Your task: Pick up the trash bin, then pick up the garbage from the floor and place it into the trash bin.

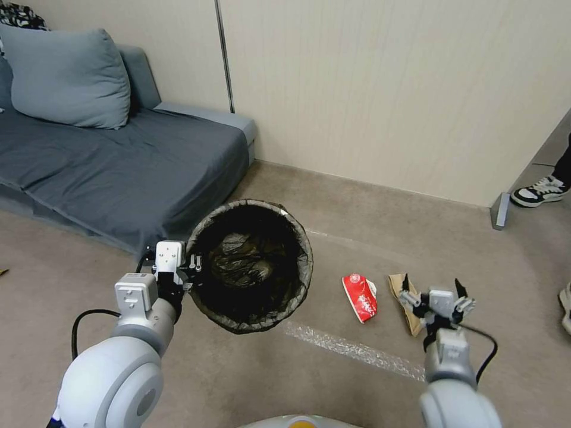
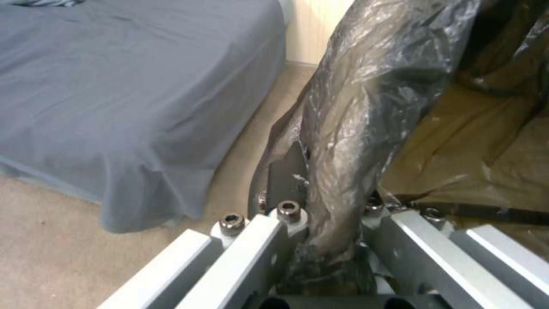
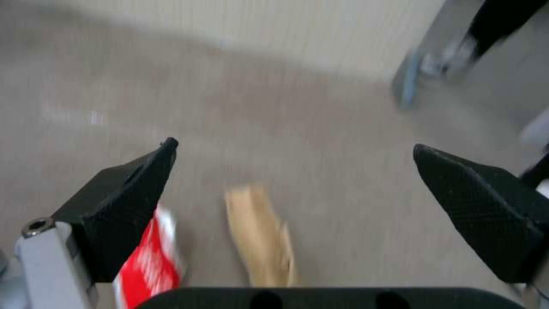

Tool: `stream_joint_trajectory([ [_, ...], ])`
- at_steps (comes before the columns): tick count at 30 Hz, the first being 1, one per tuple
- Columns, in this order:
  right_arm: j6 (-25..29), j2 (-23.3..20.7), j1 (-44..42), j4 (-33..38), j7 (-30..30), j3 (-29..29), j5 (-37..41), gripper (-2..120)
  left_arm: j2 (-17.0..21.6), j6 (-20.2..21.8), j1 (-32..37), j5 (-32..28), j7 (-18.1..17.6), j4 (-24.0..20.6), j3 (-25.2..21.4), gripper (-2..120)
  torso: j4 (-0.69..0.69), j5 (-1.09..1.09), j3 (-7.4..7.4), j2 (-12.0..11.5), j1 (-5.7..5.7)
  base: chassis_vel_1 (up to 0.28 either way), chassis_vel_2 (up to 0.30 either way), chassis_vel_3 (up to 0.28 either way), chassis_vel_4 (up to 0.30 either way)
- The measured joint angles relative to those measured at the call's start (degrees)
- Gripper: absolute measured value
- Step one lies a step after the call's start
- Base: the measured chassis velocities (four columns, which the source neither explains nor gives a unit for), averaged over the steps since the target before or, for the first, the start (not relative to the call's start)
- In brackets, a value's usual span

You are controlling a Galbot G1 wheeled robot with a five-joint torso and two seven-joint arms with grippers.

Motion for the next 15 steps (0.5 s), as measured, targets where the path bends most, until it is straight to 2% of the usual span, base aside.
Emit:
stream_joint_trajectory([
  [1,-4.89,-1.71,1.53,0.39,-0.37,0.71,4.86,100,0.0,0.0,0.02,0.09,0.01,0.0,-0.04,0,0.0,0.0,0.0,0.0,0.0,0.0,0.0,0.0,0.0],
  [2,-4.89,-1.71,1.53,0.39,-0.37,0.71,4.86,100,0.0,0.0,0.02,0.09,0.01,0.0,-0.04,0,0.0,0.0,0.0,0.0,0.0,0.0,0.0,0.0,0.0],
  [3,-8.05,-3.85,3.64,0.04,-1.07,1.25,10.76,100,-0.05,0.0,0.02,0.17,0.02,0.0,-0.08,0,0.0,0.01,0.0,0.0,0.0,0.0,0.0,0.0,0.0],
  [4,-8.91,-5.44,5.39,-1.26,-1.32,1.41,12.93,100,-0.15,0.0,0.02,0.24,0.02,0.0,-0.1,0,0.01,0.0,0.0,0.0,0.0,0.0,0.0,0.0,0.0],
  [9,-9.38,-9.39,10.1,-8.67,-1.53,-0.18,19.4,100,-0.39,0.0,0.04,0.4,0.09,0.0,-0.1,0,-0.01,0.0,0.0,0.0,0.0,0.0,0.0,0.0,0.0],
  [15,-9.1,-11.31,13.7,-16.22,-1.67,-1.77,24.0,100,-0.34,0.0,0.2,0.71,0.12,0.0,-0.26,0,-0.01,0.02,0.0,0.0,0.0,0.0,0.0,0.0,0.0],
])
